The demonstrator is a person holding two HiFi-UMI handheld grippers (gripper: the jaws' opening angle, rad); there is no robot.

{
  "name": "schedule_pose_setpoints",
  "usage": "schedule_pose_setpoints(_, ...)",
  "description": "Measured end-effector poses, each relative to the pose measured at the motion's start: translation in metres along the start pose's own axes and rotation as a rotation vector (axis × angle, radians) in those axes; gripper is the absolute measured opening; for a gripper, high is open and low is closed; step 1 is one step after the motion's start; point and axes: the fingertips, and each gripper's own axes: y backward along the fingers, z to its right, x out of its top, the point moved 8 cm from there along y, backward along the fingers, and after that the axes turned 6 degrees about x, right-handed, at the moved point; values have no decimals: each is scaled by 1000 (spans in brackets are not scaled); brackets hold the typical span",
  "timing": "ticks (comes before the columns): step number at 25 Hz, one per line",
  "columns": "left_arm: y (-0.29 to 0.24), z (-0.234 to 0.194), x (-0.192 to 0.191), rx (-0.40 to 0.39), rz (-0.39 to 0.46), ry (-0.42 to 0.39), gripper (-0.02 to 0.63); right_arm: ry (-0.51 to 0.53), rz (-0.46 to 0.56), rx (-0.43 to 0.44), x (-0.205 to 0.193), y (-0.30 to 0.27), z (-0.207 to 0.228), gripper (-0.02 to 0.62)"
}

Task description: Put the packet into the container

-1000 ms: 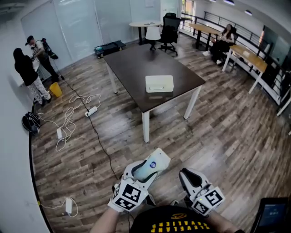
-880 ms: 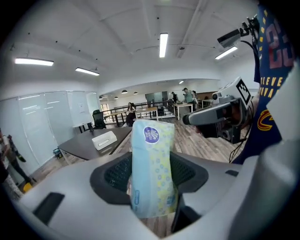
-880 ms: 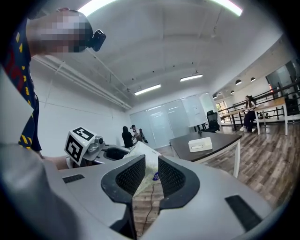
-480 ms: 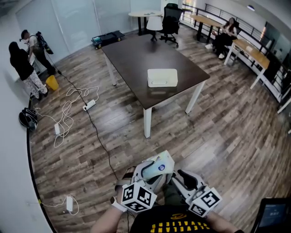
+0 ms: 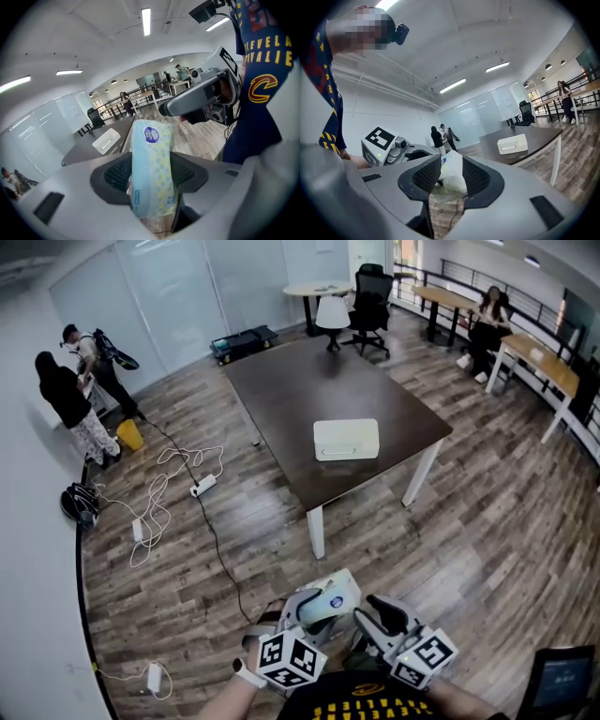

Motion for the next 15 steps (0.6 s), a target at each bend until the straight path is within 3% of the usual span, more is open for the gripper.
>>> schedule_pose_setpoints(8, -57, -13, 33, 20, -38, 31, 238, -12, -2, 45, 31, -1, 72, 130)
schedule_pose_setpoints(15, -78, -26, 44, 26, -71, 40, 238, -40, 2, 50, 43, -4, 102, 130)
